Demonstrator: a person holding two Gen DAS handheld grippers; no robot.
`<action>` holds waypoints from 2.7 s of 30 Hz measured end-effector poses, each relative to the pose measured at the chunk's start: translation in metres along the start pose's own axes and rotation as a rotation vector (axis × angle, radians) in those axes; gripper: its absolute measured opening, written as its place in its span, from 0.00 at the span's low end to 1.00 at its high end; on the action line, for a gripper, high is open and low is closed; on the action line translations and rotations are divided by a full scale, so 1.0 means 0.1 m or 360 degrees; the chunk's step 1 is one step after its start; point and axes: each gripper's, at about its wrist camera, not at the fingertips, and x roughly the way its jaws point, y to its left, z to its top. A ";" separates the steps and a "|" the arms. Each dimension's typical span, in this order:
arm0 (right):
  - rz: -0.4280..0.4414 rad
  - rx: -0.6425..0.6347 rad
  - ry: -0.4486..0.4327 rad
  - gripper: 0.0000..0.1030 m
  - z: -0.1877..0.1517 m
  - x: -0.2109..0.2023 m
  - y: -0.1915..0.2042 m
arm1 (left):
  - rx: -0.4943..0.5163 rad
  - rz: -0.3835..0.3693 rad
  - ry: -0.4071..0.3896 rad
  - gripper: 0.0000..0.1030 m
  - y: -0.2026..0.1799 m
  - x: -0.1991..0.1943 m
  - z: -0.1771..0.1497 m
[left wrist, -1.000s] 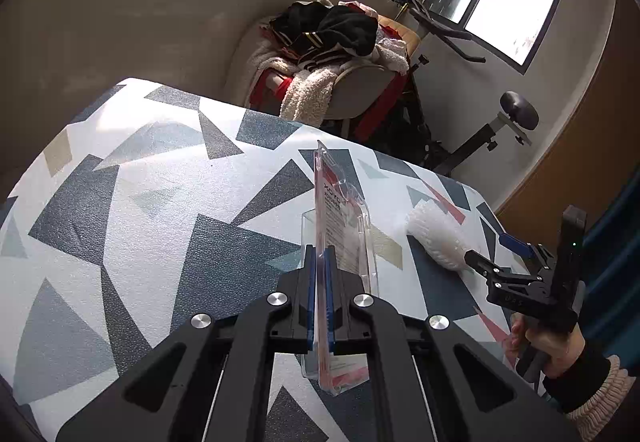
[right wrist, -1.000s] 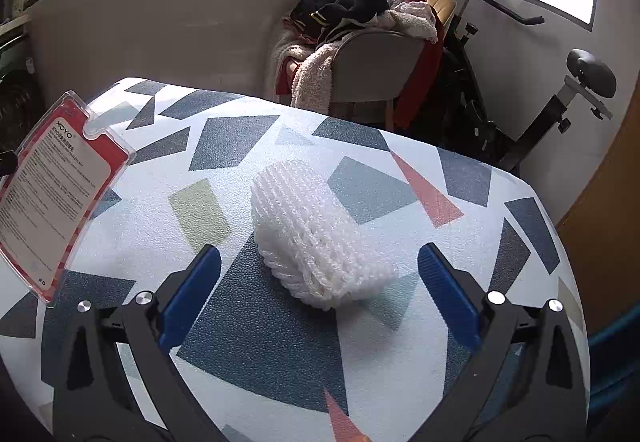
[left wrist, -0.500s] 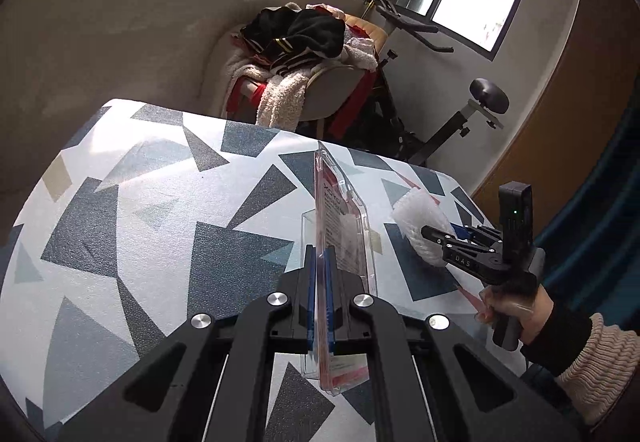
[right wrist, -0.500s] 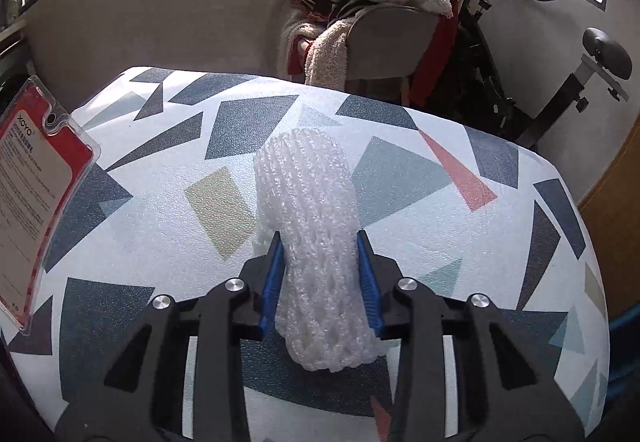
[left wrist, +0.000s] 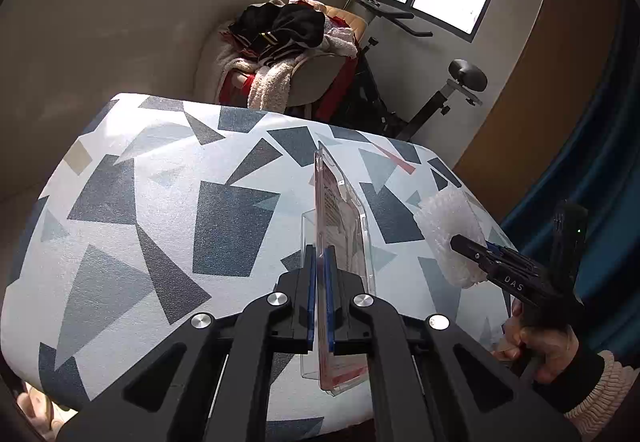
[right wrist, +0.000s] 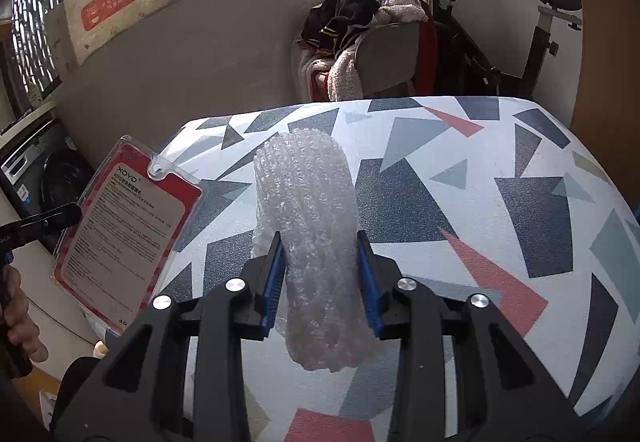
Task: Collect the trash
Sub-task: 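Carry the card with the left tool and the foam net with the right tool to the bin, then release the card into the bin with the left tool while the right tool drops the foam net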
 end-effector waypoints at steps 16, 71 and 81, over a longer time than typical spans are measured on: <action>-0.0013 -0.0010 -0.0053 0.36 -0.62 -0.75 0.27 | 0.0008 -0.0076 0.0093 0.04 -0.21 -0.62 -0.91; 0.0231 -0.0260 0.0403 0.43 -1.53 -0.68 0.92 | -0.0004 0.0263 0.0063 0.94 -0.13 -0.87 -1.22; 0.0263 -0.0284 0.0510 0.83 -1.64 -0.57 1.05 | -0.0076 0.0332 0.0121 0.94 0.02 -0.82 -1.31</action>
